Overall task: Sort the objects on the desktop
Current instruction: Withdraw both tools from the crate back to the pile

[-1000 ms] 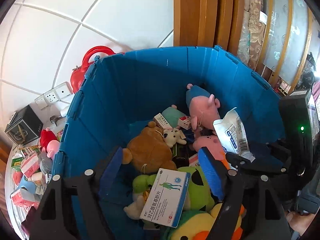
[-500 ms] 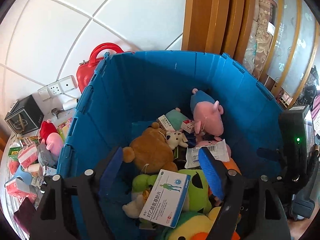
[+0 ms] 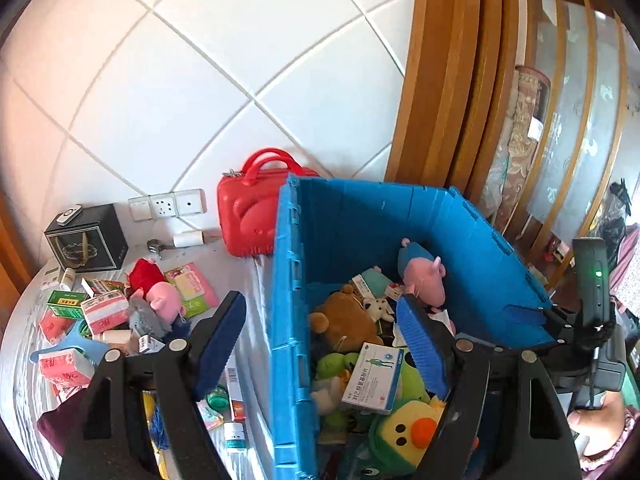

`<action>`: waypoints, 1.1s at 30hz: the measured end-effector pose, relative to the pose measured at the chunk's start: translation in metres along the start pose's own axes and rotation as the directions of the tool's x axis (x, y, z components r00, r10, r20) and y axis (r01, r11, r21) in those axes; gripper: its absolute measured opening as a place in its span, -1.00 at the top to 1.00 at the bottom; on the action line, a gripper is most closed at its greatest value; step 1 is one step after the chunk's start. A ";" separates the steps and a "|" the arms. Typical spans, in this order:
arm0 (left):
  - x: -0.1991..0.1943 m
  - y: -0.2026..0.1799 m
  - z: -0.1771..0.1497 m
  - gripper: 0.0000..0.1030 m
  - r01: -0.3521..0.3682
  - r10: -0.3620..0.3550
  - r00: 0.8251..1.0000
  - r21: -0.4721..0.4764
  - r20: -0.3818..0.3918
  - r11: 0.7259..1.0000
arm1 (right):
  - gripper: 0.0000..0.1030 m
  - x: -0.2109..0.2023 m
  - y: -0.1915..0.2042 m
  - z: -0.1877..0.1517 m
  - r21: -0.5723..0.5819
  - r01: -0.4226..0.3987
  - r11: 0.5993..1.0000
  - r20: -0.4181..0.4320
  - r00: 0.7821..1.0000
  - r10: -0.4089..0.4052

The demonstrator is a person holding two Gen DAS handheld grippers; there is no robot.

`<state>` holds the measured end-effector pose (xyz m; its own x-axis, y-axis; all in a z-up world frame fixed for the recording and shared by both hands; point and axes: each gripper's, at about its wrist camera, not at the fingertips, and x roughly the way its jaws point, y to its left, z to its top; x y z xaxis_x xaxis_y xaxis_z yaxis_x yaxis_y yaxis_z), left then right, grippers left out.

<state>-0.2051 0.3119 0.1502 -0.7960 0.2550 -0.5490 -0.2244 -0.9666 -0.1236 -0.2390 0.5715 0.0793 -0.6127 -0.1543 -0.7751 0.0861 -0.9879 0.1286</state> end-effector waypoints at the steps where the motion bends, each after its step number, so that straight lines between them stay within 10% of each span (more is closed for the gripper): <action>1: -0.012 0.014 -0.006 -0.50 -0.018 0.019 0.999 -0.019 0.039 1.000 | -1.00 -0.010 0.013 -0.002 -0.014 -0.022 1.000 0.031 0.999 0.022; 9: -0.041 0.148 -0.077 -0.51 -0.197 0.200 0.980 -0.135 0.007 0.971 | -1.00 -0.060 0.117 -0.023 -0.097 -0.163 0.982 0.251 0.951 0.182; 16: -0.054 0.274 -0.157 -0.50 -0.378 0.359 0.925 -0.237 -0.122 0.895 | -1.00 -0.060 0.218 -0.033 -0.192 -0.231 0.954 0.305 0.910 0.282; 23: -0.061 0.338 -0.217 -0.50 -0.421 0.368 0.904 -0.298 -0.220 0.857 | -1.00 -0.017 0.311 -0.049 -0.291 -0.277 0.916 0.245 0.904 0.351; 33: -0.044 0.392 -0.265 -0.50 -0.429 0.329 0.890 -0.332 -0.317 0.840 | -1.00 0.093 0.368 -0.077 -0.266 -0.295 0.918 0.015 0.951 0.310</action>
<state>-0.1095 -0.0852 -0.0930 -0.6037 -0.0990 -0.7910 0.3392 -0.9298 -0.1425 -0.2040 0.1928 0.0064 -0.5678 -0.4525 -0.6876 0.4685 -0.8645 0.1820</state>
